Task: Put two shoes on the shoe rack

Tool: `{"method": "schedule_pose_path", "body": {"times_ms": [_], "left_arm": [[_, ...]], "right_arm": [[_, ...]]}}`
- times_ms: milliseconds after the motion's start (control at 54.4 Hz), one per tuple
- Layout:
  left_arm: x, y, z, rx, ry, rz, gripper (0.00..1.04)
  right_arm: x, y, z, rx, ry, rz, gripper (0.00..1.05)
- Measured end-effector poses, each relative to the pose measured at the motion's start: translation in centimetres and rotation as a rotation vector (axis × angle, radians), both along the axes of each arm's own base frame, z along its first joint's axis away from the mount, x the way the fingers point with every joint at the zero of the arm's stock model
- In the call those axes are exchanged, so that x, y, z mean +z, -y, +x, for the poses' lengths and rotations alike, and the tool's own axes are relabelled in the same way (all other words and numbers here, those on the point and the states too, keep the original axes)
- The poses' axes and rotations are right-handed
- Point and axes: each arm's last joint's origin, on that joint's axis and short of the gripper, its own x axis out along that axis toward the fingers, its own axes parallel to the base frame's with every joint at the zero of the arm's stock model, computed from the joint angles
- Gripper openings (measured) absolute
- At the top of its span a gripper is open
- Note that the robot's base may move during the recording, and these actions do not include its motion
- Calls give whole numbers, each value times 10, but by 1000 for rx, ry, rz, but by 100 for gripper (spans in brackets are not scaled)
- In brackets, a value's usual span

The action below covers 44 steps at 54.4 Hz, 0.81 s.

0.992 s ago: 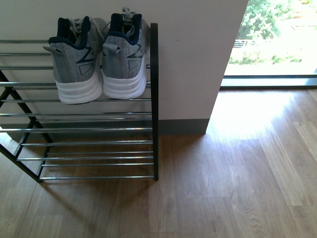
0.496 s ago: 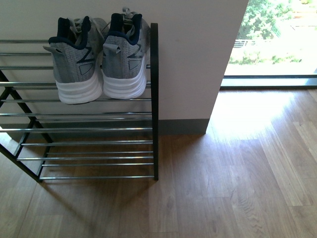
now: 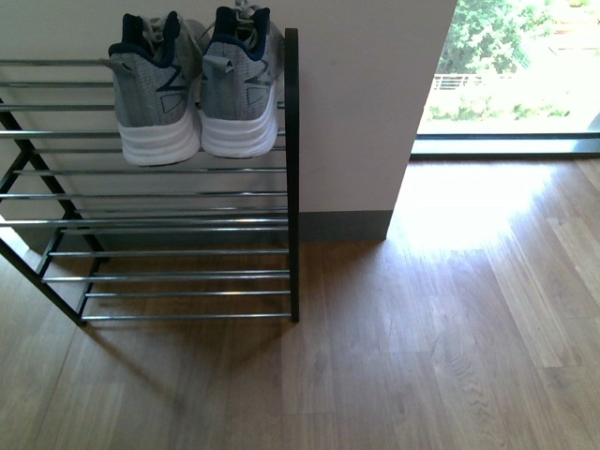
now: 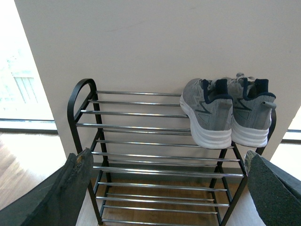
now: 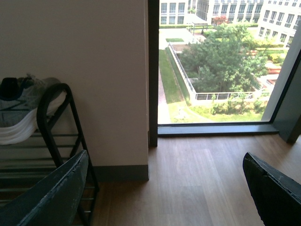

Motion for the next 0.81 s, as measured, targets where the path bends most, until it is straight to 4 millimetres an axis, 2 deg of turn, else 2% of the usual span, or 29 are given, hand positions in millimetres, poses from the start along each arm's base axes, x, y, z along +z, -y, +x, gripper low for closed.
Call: {"method": "schedule_pose_path", "body": {"times_ms": [809], "left_arm": [[0,0,0,0,0,1,95]], "right_arm": [[0,0,0,0,-2,0,96]]}}
